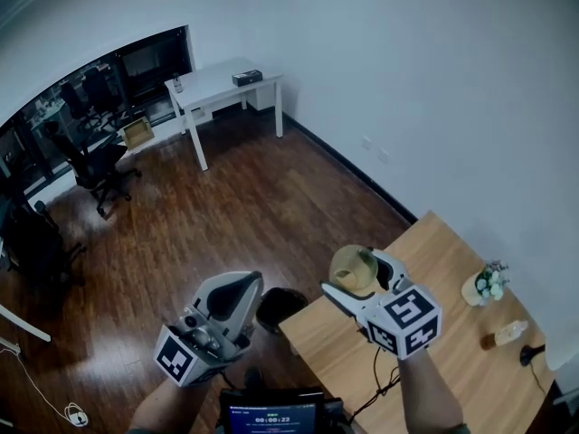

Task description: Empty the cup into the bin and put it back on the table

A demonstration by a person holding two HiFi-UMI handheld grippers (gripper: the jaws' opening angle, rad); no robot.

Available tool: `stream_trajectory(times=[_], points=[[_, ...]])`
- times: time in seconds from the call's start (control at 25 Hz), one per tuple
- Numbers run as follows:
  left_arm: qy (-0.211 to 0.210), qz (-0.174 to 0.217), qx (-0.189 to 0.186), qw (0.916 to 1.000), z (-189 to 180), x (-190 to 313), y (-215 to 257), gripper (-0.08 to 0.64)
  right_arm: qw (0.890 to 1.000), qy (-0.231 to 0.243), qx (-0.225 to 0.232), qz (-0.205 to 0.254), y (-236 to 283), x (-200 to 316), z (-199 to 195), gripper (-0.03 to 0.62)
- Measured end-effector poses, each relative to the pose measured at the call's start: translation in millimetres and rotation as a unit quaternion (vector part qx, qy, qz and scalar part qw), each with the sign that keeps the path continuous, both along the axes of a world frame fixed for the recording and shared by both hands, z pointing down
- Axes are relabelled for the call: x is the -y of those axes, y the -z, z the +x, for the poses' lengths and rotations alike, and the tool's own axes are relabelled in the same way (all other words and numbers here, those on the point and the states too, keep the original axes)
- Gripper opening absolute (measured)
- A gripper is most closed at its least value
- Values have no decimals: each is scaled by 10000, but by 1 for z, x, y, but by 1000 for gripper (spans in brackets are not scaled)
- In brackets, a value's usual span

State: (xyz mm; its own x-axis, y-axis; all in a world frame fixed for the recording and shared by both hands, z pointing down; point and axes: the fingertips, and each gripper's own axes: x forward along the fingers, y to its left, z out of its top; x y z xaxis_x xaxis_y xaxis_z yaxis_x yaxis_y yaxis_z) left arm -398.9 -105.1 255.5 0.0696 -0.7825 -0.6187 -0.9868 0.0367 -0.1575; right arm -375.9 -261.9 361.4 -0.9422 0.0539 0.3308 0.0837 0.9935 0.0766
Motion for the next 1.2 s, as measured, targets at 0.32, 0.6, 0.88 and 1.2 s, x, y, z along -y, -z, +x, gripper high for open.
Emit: stream_trajectory(times=[0.32,0.6,0.88,1.2], points=[[-495,16,124,9987,-58,5,-2,-8,9986,-460,-187,160,-4,7,-48,394],[-863,20,87,9962,-116,-3,-13,-8,9950,-783,-553,298,-17,6,-92,394],[-1070,-155,-96,9941,-152,4,-31,-8,9899,-928,-1005,381,-37,13,-120,394],[-844,-393,-275,9953,-173,16,-43,-8,9778,-926,-1533,1084,-53,30,-136,394]])
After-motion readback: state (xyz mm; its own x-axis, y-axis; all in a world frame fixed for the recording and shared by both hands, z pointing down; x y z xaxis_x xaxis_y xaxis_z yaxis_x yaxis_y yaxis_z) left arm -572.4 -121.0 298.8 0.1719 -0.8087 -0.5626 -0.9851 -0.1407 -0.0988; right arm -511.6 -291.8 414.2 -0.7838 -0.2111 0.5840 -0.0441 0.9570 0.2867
